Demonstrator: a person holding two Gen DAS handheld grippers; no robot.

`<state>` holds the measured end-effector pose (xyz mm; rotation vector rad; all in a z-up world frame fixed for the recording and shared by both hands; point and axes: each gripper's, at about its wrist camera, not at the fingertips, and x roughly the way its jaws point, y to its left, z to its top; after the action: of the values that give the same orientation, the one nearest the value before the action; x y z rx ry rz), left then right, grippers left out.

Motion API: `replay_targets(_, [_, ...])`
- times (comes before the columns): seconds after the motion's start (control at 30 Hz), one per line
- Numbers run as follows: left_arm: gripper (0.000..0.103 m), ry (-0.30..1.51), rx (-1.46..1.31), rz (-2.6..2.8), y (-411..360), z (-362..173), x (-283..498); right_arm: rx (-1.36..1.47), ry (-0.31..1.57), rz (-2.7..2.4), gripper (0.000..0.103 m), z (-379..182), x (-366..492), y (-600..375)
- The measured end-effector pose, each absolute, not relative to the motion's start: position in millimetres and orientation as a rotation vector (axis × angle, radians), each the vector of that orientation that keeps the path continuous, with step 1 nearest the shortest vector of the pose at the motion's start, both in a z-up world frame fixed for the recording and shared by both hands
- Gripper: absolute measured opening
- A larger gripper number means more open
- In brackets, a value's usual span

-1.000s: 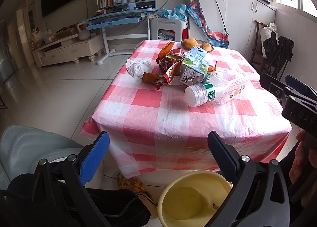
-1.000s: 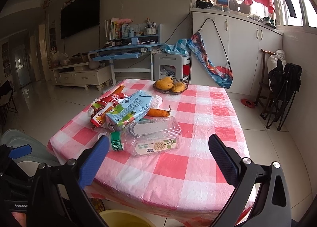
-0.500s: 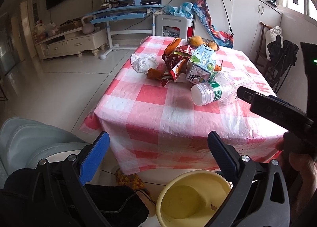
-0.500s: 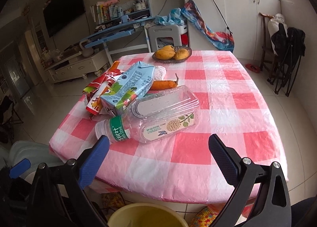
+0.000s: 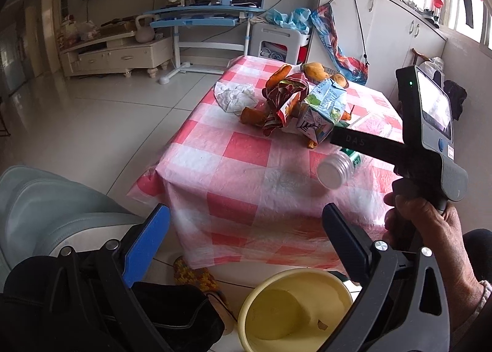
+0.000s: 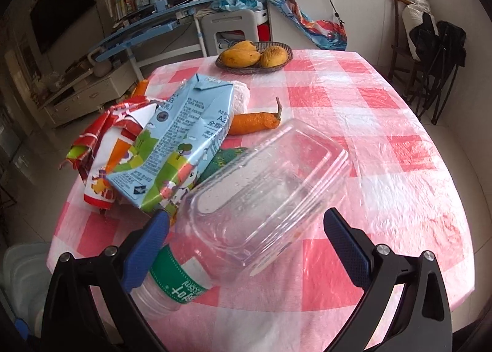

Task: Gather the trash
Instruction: 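Grasp the clear plastic box with the water bottle using the right gripper, then grasp the white tissue with the left gripper while the right gripper lifts the box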

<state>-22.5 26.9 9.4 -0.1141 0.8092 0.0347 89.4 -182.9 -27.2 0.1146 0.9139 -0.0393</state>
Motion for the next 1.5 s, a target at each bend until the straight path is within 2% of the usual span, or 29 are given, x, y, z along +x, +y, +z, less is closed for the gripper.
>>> replay_targets(0.33, [0.096, 0.806, -0.091, 0.028, 20.1, 5.2, -17.3, 0.073, 0.945, -0.028, 0.095, -17.7, 92.2, -233.9])
replay_targets(0.5, [0.096, 0.798, -0.084, 0.039, 22.7, 10.6, -13.9, 0.018, 0.999, 0.069, 0.083, -24.1, 96.6, -225.4])
replay_targets(0.7, [0.096, 0.789, -0.061, 0.061, 25.1, 18.3, 7.9, 0.030, 0.999, 0.062, 0.081, -24.6, 100.2, -244.7])
replay_targets(0.77, [0.096, 0.775, -0.066, 0.054, 25.5, 23.4, 21.5, 0.067, 0.992, 0.064, 0.078, -25.9, 100.0, -249.6])
replay_targets(0.9, [0.096, 0.754, -0.076, 0.070, 36.9, 32.5, 63.9, 0.121, 1.007, 0.116, 0.064, -31.0, 98.1, -249.3])
replay_targets(1.03, [0.096, 0.799, -0.151, 0.126, 61.5, 25.5, 122.1, 0.141, 0.990, 0.134, 0.063, -32.5, 95.8, -249.4])
replay_targets(1.3, [0.095, 0.857, -0.025, 0.175, 49.9, -11.9, 218.9, 0.138, 0.981, 0.160, 0.064, -36.6, 96.7, -250.9])
replay_targets(1.5, [0.081, 0.915, 0.015, 0.181, 48.0, -42.6, 257.0, 0.161, 0.976, 0.171, 0.063, -37.0, 103.0, -258.9])
